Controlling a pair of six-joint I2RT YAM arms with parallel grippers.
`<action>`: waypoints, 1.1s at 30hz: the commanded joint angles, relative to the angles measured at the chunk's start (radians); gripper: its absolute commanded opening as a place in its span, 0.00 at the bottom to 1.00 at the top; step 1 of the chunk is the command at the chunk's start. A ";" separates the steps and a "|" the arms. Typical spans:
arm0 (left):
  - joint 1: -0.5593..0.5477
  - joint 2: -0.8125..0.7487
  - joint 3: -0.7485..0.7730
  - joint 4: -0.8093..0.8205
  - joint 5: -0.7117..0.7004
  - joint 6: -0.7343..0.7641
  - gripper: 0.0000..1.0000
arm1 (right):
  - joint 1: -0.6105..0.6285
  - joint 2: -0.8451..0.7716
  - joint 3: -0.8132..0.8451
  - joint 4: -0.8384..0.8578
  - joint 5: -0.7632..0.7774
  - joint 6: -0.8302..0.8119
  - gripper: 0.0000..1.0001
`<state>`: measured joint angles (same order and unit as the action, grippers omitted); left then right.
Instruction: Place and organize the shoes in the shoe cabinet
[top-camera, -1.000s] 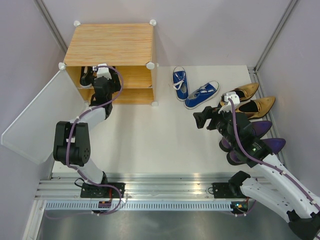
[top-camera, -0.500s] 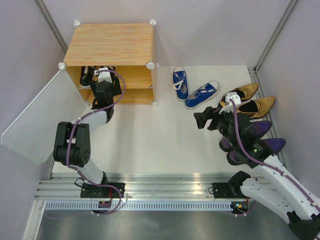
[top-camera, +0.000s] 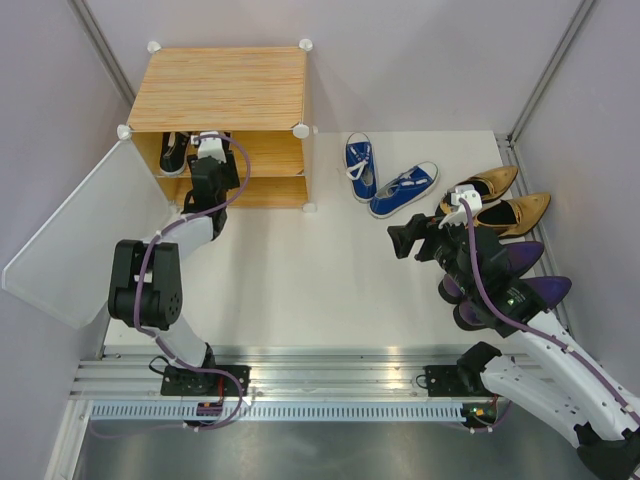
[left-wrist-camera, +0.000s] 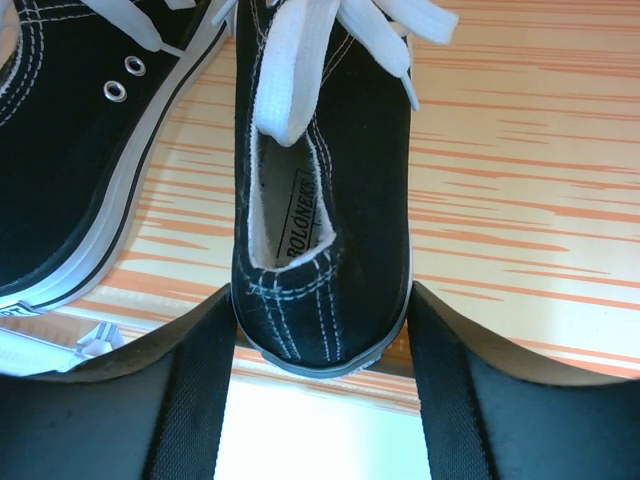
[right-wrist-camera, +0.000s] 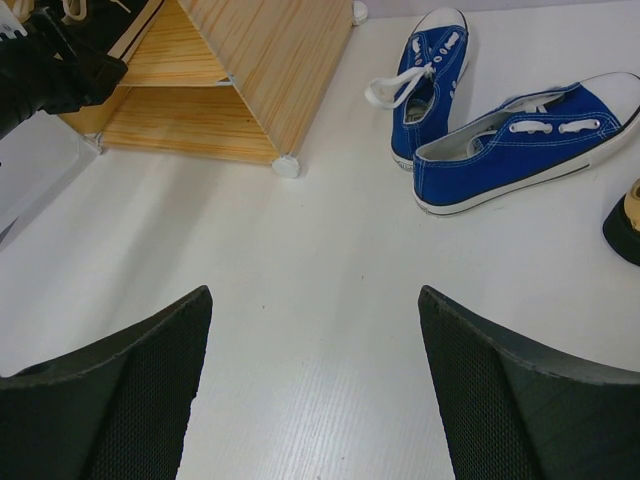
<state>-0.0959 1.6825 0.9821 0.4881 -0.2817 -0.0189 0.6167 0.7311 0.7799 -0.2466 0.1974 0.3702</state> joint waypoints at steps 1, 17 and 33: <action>0.018 0.029 0.036 -0.075 -0.036 0.004 0.61 | -0.005 -0.013 -0.001 0.032 -0.003 0.001 0.88; 0.093 -0.003 0.046 -0.103 -0.053 -0.036 0.09 | -0.006 -0.012 0.001 0.032 -0.009 0.001 0.87; 0.157 0.011 0.064 -0.088 -0.137 0.002 0.12 | -0.005 -0.010 -0.001 0.030 -0.006 -0.001 0.87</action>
<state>-0.0113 1.6829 1.0080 0.4458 -0.2317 -0.0235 0.6167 0.7273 0.7792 -0.2466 0.1963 0.3702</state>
